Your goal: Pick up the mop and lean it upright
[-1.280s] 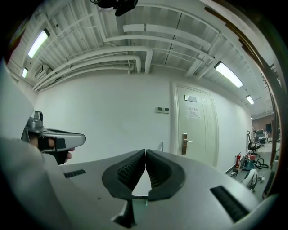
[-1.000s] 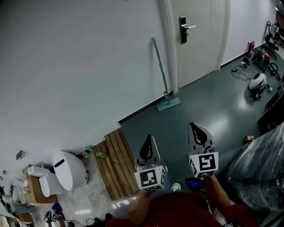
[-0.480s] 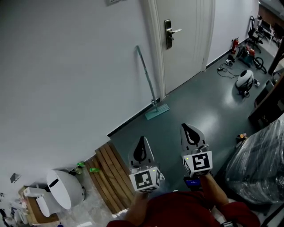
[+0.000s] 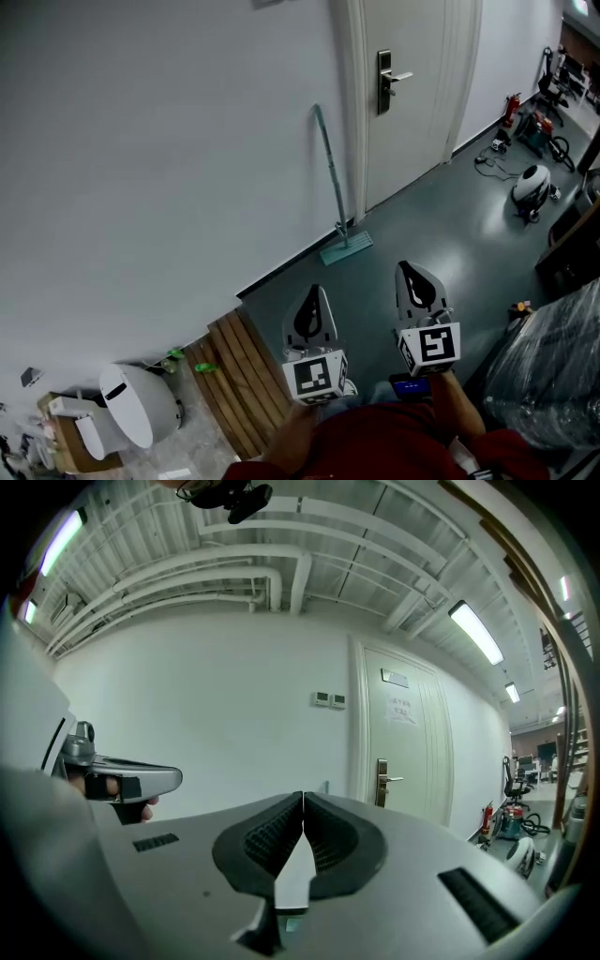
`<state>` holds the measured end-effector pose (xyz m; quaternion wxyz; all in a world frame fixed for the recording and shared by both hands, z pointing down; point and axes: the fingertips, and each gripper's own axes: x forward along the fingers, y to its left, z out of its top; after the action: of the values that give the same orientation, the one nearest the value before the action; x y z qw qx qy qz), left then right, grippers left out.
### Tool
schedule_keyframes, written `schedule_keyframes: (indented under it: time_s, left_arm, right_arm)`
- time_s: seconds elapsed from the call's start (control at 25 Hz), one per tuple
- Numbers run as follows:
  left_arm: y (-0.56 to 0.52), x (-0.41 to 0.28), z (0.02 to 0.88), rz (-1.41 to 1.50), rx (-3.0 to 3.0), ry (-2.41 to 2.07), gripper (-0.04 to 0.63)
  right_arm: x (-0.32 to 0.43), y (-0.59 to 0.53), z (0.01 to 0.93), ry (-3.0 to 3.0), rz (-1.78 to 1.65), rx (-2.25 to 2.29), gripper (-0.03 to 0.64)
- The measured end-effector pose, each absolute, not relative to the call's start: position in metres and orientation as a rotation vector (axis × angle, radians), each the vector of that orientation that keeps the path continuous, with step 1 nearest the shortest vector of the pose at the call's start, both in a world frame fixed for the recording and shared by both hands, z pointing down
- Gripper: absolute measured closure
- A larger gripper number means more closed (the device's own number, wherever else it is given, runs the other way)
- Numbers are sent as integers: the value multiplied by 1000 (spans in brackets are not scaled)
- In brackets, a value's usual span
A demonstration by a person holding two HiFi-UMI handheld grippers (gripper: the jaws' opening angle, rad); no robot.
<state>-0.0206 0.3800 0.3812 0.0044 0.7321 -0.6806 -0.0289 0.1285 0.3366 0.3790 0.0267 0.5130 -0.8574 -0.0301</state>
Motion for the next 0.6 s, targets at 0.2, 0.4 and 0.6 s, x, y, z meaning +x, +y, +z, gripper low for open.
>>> schedule_keyframes:
  time_s: [0.2, 0.4, 0.6]
  left_arm:
    - [348, -26, 387, -85, 2288, -2118, 583]
    - [296, -11, 390, -89, 2299, -2102, 583]
    - [236, 5, 385, -123, 2265, -2126, 583]
  right_arm:
    - [125, 305, 382, -2645, -85, 1589, 598]
    - [131, 254, 384, -2646, -91, 1582, 598]
    - [146, 198, 378, -2658, -123, 1559, 598]
